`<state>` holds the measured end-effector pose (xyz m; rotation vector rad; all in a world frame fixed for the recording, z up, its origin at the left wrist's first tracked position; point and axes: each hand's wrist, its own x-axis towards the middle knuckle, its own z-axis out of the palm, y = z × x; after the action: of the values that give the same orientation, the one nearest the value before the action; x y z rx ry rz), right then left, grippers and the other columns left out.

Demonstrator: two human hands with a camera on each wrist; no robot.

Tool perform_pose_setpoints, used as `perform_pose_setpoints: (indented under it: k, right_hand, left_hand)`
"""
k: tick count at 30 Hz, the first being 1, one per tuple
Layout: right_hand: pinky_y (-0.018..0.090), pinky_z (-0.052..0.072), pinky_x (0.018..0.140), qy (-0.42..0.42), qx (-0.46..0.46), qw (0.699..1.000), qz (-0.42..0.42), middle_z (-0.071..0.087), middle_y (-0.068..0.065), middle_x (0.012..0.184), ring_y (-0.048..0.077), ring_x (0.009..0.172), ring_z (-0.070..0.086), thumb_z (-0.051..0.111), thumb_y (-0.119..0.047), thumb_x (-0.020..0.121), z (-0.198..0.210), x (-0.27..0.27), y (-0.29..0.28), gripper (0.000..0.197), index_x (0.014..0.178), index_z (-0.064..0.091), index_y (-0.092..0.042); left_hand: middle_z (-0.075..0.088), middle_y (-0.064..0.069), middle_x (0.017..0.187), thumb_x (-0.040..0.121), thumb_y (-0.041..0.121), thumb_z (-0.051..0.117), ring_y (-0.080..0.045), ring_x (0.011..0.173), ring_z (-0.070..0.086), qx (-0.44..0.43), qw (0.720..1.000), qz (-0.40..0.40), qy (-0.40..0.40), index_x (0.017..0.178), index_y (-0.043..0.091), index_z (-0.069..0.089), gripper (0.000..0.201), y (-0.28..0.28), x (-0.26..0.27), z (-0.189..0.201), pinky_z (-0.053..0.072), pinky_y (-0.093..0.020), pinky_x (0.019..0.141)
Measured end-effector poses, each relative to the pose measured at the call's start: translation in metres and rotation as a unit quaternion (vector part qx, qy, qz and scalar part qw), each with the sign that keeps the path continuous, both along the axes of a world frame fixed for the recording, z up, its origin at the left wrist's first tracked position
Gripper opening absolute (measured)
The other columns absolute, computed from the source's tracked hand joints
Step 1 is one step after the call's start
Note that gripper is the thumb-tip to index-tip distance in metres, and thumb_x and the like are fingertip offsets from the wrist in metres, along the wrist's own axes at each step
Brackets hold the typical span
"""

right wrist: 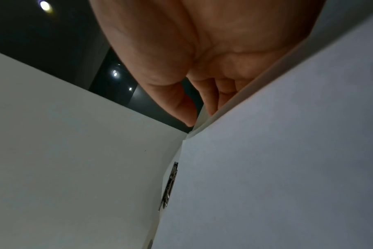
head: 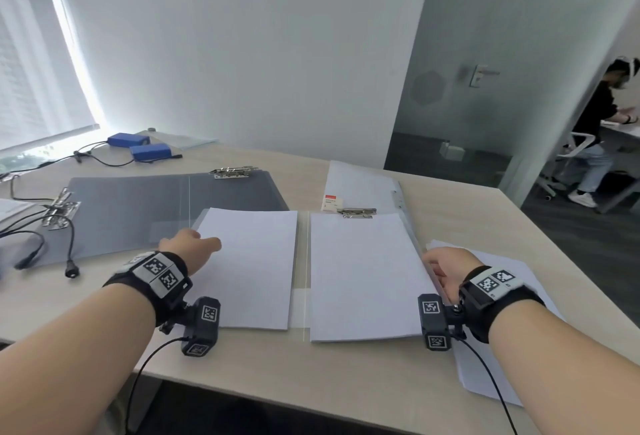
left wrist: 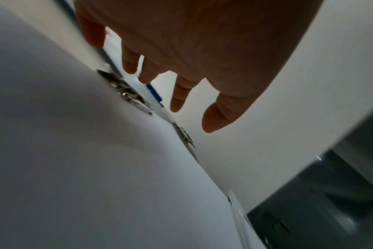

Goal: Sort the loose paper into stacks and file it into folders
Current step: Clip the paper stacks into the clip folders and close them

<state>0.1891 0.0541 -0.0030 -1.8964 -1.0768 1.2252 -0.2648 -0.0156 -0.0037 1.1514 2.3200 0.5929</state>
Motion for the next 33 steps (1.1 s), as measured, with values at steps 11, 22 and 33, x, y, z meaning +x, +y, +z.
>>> perform_pose_setpoints:
  k: [11, 22, 33]
  right_hand:
    - [0.062, 0.056, 0.087, -0.054, 0.126, 0.989, 0.054, 0.071, 0.020, 0.103, 0.042, 0.094, 0.071, 0.062, -0.017, 0.078, 0.003, -0.014, -0.005, 0.020, 0.098, 0.060, -0.018]
    - [0.064, 0.056, 0.084, -0.030, 0.137, 0.990, -0.018, 0.071, 0.023, 0.102, 0.043, 0.094, 0.070, 0.060, -0.008, 0.086, 0.004, 0.002, -0.007, 0.009, 0.094, 0.060, -0.012]
    - [0.060, 0.050, 0.098, 0.120, 0.106, 0.986, -0.035, 0.066, 0.020, 0.112, 0.039, 0.106, 0.064, 0.049, -0.013, 0.104, 0.017, -0.018, -0.031, 0.021, 0.123, 0.054, -0.006]
  left_hand:
    - [0.065, -0.009, 0.095, 0.093, 0.028, 0.064, -0.029, 0.091, 0.060, 0.118, 0.991, -0.002, -0.058, 0.109, 0.008, 0.065, 0.026, -0.015, -0.002, 0.037, 0.046, -0.037, 0.085]
    - [0.061, -0.008, 0.115, 0.098, 0.021, 0.057, -0.025, 0.088, 0.062, 0.246, 0.879, -0.089, -0.399, 0.120, 0.016, 0.063, 0.023, -0.042, 0.061, 0.161, 0.054, -0.034, 0.063]
    - [0.072, 0.007, 0.119, 0.100, 0.030, 0.056, -0.017, 0.113, 0.065, 0.143, 0.895, -0.262, -0.331, 0.117, 0.032, 0.069, 0.021, -0.029, 0.152, 0.095, 0.054, -0.040, 0.092]
